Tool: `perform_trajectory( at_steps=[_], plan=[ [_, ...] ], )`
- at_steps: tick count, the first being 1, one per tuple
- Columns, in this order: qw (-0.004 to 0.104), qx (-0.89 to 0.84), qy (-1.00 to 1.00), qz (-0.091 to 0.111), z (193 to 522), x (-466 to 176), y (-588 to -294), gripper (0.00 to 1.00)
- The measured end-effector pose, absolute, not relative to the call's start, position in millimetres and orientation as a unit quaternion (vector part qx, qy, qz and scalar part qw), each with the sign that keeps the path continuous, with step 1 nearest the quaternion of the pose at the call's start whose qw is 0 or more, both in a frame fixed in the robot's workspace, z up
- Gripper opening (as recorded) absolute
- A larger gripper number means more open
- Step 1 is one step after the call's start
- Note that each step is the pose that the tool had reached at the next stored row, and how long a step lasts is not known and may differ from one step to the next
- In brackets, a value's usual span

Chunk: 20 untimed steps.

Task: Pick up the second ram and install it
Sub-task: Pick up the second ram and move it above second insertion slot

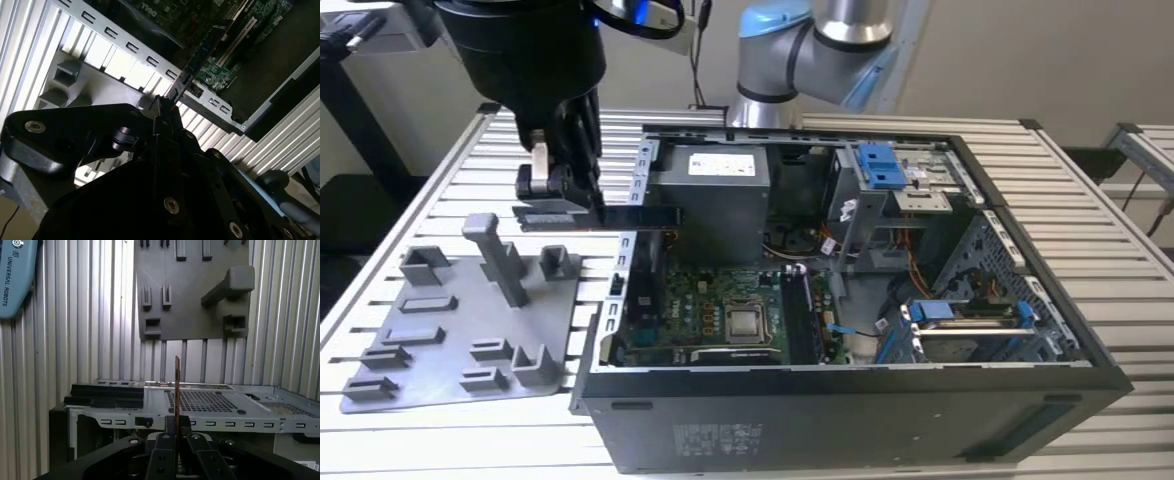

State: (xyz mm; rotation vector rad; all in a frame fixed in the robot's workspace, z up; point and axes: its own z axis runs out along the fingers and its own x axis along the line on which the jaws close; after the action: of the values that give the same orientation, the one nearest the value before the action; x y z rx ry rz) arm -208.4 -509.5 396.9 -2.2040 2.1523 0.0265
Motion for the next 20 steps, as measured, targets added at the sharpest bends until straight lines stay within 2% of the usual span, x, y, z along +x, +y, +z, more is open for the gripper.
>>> perform_trajectory(
  at_steps=[20],
  plan=[
    [0.030,-0.715,0.699,0.009,396.9,-133.6,-510.4,0.14]
  ],
)
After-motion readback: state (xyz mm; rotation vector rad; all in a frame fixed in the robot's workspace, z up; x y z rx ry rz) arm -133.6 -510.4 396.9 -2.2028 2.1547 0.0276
